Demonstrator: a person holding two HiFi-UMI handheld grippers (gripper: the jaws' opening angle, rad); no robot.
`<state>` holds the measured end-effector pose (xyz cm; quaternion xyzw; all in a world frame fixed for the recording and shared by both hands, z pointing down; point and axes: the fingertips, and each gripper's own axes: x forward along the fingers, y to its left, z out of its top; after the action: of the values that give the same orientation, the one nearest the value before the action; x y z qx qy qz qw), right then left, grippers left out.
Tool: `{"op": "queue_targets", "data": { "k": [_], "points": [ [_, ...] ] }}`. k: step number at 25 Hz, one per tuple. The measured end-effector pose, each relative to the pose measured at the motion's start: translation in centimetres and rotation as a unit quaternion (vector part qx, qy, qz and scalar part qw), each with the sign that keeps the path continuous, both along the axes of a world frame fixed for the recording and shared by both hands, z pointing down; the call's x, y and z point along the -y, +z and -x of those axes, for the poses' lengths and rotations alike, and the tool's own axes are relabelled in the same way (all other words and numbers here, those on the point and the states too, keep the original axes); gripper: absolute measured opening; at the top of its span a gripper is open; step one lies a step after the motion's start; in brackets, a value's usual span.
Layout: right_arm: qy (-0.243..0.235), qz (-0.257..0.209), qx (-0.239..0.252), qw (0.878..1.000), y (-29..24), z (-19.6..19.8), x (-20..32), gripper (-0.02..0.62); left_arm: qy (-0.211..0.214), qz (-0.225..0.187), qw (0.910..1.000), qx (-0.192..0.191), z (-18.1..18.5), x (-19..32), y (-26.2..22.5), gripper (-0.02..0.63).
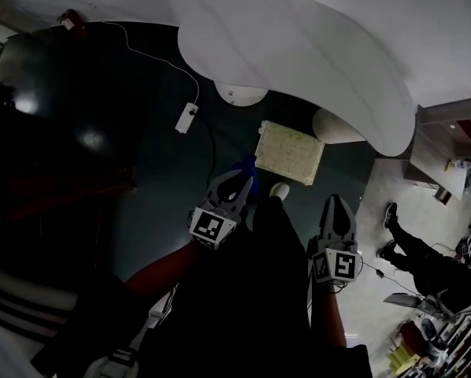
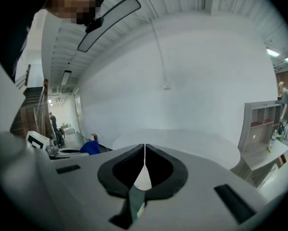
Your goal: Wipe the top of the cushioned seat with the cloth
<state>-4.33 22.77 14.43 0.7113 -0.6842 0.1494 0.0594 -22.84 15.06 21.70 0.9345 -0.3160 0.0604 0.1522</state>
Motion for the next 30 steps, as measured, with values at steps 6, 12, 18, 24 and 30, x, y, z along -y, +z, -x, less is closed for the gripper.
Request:
{"op": "queue_targets", "data": {
  "k": [6,12,18,24,30],
  "points": [
    [-0.020,-0.006,0.009,1.000,0.7,-0.8,3.0,0.038,0.011,0.001,0.9995,0.030,-1.8,0.7,1.6,0.057],
    [-0.050,-0.027,0.017,0.998,1.2,-3.7,7.3,0.038,0.004,0.001,0.9981,0.062,-5.4,2.8,3.4,0.057],
    [-0.086,0.000,0.014,0.996,6.9,-7.5,11.2,0.038,-0.024,0.037,0.9950,0.090,-10.4,5.7,7.3,0.057],
    [-0.126,0.036,0.041,0.990,12.7,-9.0,15.5,0.038,-0.057,0.061,0.9927,0.088,-13.8,9.4,12.0,0.057],
    [-0.096,0.035,0.041,0.994,19.9,-9.8,20.0,0.038,-0.067,0.066,0.9897,0.108,-13.2,13.3,18.8,0.057]
  ]
}}
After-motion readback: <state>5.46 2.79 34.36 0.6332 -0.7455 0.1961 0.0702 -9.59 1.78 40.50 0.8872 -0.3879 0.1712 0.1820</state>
